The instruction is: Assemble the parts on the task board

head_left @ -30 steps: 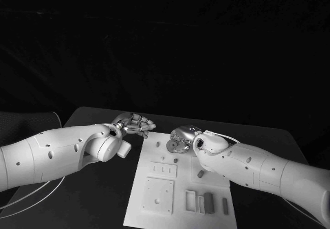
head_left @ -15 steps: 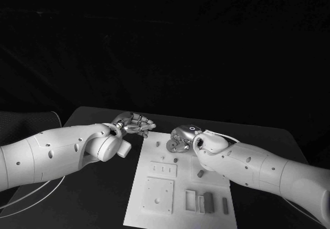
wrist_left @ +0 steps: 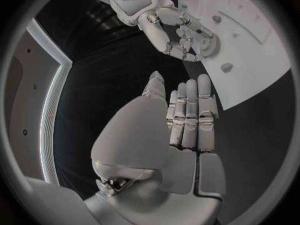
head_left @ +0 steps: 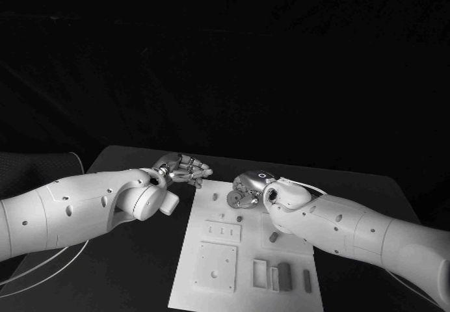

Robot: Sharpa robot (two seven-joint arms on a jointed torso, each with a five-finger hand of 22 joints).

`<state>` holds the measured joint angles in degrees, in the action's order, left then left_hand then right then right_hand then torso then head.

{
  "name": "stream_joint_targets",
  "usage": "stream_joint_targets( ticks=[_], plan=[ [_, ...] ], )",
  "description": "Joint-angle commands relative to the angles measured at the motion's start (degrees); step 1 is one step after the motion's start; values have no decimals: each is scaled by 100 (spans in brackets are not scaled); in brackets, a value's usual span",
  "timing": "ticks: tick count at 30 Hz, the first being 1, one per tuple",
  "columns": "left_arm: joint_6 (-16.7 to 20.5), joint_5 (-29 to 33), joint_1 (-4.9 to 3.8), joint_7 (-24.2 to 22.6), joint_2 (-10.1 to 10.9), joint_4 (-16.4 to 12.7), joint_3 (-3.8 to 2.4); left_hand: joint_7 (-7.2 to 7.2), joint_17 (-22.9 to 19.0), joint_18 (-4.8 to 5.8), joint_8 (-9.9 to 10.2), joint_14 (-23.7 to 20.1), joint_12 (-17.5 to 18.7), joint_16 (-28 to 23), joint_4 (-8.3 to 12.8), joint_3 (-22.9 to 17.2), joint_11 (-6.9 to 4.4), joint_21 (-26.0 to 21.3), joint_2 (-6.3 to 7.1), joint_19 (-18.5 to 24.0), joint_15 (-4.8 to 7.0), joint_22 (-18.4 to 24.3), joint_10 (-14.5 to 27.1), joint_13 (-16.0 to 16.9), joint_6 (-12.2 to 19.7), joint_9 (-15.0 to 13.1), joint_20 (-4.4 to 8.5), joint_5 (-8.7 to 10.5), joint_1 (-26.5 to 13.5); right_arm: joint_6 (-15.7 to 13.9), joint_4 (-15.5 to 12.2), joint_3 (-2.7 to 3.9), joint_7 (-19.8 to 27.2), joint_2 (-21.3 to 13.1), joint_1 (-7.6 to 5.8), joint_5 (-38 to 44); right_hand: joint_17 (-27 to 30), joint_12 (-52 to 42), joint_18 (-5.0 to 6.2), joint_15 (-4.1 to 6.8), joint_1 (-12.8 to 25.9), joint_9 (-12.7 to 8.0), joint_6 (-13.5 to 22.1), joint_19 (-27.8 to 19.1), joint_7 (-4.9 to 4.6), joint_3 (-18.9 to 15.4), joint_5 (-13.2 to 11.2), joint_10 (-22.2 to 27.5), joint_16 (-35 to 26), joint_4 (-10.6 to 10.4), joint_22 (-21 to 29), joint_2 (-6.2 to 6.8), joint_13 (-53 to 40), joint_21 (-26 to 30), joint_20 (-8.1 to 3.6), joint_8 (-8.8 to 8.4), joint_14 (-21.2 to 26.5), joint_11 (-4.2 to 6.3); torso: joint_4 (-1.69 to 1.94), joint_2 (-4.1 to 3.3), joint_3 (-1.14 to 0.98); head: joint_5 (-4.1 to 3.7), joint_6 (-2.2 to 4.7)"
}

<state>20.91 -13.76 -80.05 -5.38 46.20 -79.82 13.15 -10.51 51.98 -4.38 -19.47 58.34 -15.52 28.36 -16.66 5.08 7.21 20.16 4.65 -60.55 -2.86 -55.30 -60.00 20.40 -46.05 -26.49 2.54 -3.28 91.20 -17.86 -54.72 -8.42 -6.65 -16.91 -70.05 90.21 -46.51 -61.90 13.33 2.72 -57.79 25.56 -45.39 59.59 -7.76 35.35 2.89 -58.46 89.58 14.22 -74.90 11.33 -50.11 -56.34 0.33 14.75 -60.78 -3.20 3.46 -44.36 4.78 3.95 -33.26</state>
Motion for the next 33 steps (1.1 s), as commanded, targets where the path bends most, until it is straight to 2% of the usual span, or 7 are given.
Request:
stream_joint_targets(
  ticks=[1,7,15,24,26,33],
  plan=[
    [-31,-12,-7,-43,-19,-6,-6,-37,5,-111,19,-28,26,-34,-3,26,2,-34,11,3,-6,-7,40,-9,20,-10,24,4,-12,69,-16,-8,45,7,9,55,8,-38,167,5,-55,-3,-110,19,-206,19,-10,54,10,-8,-29,10,8,-15,-21,-27,-20,-11,2,0,-1,-4,-3],
    [-31,-12,-7,-44,-31,-4,-6,-37,5,-111,20,-28,27,-34,-4,26,3,-35,10,3,-7,-7,40,-9,20,-10,24,4,-12,30,-13,-12,63,4,9,28,-14,-92,167,-26,-70,-36,98,89,-238,6,-13,30,71,-28,-47,61,-10,-71,-41,-121,-47,-47,4,1,3,-11,-17],
    [-25,-12,-7,-40,-36,0,-6,-38,5,-110,21,-28,28,-34,-5,27,3,-36,10,3,-7,-8,41,-9,22,-11,24,4,-13,1,-41,-12,66,-5,9,28,-25,-123,167,-44,-88,-36,167,103,-260,10,-12,48,102,-46,-57,97,-24,-93,-59,-140,-41,-62,3,-1,1,-22,9],
    [-20,-12,-7,-37,-29,-4,-7,-45,5,-110,33,-30,31,-36,-4,31,6,-40,15,4,-8,-10,46,-11,41,-8,23,4,-13,0,-57,-12,51,-15,10,26,-24,-138,167,-84,-121,-44,350,86,-303,50,-11,119,111,-103,-57,163,-27,-95,-67,-203,5,-105,2,0,2,-4,2],
    [-18,-12,-7,-37,-24,-9,-7,-46,5,-110,34,-30,32,-36,-4,31,6,-40,15,4,-8,-11,46,-11,42,-8,23,4,-12,2,-56,-12,52,-15,10,26,-23,-140,167,-89,-128,-41,356,85,-309,55,-10,125,112,-107,-57,164,-27,-96,-67,-203,9,-110,0,-2,0,-1,-11],
    [-23,-12,-8,-38,-26,-8,-7,-47,5,-110,36,-30,32,-36,-4,31,6,-41,14,4,-8,-11,47,-11,46,-8,23,4,-11,12,-70,-12,80,-28,10,-6,-22,-151,167,-88,-156,-26,360,76,-292,76,-10,144,118,-123,-59,101,-29,-97,-66,-186,24,-99,-4,0,-2,-14,15]
  ],
)
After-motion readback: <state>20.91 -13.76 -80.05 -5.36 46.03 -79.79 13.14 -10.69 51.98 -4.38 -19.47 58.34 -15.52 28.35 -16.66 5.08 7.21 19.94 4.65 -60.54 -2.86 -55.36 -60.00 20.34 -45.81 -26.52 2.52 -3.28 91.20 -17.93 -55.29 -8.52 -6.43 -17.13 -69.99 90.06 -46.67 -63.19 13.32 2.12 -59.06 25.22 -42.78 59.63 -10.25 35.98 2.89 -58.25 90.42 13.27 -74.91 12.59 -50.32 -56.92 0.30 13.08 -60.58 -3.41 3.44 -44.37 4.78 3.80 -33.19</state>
